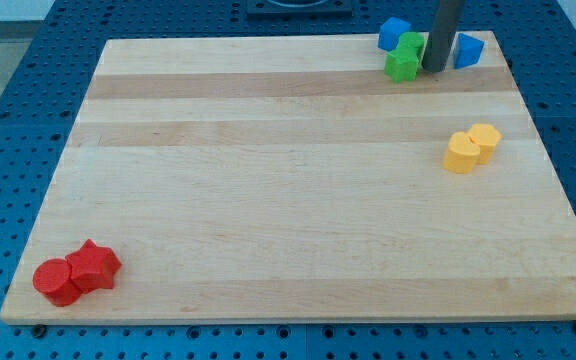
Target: Slide the blue triangle slightly left
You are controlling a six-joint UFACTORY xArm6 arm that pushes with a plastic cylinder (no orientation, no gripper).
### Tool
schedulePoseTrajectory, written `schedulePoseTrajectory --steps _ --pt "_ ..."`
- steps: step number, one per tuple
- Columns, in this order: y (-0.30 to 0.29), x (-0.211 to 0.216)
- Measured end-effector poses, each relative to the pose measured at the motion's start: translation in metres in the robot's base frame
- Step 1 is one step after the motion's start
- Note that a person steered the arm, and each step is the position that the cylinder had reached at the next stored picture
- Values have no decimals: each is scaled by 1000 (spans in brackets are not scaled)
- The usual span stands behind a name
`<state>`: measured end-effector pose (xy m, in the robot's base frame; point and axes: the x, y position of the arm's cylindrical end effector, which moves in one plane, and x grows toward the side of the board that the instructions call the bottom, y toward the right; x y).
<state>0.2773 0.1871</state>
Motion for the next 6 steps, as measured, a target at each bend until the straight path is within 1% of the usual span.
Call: schedulePoseTrajectory --steps 1,2,3,4,6 --pt "-1 49" --pt "62 54" --pt "128 10" --pt "118 -45" --pt "-21 -51"
